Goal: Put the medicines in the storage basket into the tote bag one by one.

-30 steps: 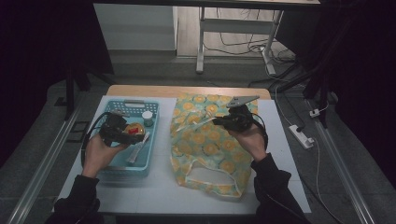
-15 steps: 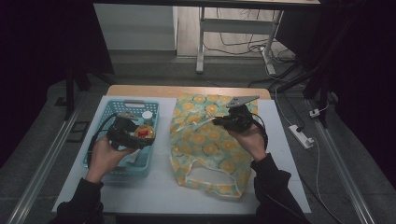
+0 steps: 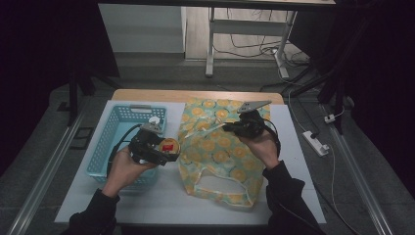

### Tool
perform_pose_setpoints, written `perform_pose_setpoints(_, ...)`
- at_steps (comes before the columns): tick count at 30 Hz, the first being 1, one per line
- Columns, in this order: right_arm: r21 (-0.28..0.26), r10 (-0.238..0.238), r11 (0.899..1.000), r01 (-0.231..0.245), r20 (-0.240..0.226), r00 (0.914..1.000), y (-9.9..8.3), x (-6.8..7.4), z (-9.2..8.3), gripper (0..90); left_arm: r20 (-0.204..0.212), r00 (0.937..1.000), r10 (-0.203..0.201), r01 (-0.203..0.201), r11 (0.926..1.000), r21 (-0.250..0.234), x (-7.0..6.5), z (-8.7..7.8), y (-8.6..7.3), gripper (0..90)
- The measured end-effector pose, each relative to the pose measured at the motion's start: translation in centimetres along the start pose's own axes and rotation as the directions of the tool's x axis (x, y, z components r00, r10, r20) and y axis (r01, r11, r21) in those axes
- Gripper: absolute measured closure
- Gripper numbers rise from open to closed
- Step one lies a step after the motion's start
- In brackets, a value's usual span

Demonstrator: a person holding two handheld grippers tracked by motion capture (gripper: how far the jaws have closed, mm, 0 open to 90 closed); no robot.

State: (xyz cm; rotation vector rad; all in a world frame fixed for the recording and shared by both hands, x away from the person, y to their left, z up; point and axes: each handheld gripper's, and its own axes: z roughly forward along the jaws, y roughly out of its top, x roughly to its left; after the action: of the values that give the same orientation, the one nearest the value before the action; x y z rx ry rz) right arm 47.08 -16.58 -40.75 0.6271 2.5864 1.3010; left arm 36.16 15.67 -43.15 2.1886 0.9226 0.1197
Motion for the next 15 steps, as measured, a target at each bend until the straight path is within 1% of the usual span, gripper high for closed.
perform_pose_setpoints(1, -0.001, 0.001, 1.0, -0.001, -0.001, 1.0, 0.0, 0.0, 0.0, 90.0, 0.01, 0.9999, 0.006, -0.006, 1.0, 0.003, -0.2, 0.2, 0.1, 20.3)
perform_pose_setpoints(3, -0.004, 0.004, 1.0, -0.004, -0.005, 1.0, 0.0, -0.1, 0.0, 90.0, 0.035, 0.9994, 0.002, -0.002, 1.0, -0.005, -0.5, 0.6, 0.3, 20.2)
perform_pose_setpoints(10, -0.009, 0.005, 1.0, -0.005, -0.011, 0.9999, -0.1, -0.1, -0.1, 90.0, 0.054, 0.9981, 0.029, -0.029, 0.9996, 0.006, -1.5, 1.8, 1.0, 20.2)
perform_pose_setpoints(15, -0.013, 0.005, 1.0, -0.005, -0.015, 0.9999, -0.1, -0.2, -0.2, 90.0, 0.066, 0.9968, 0.045, -0.046, 0.9989, 0.01, -2.1, 3.0, 1.9, 20.2)
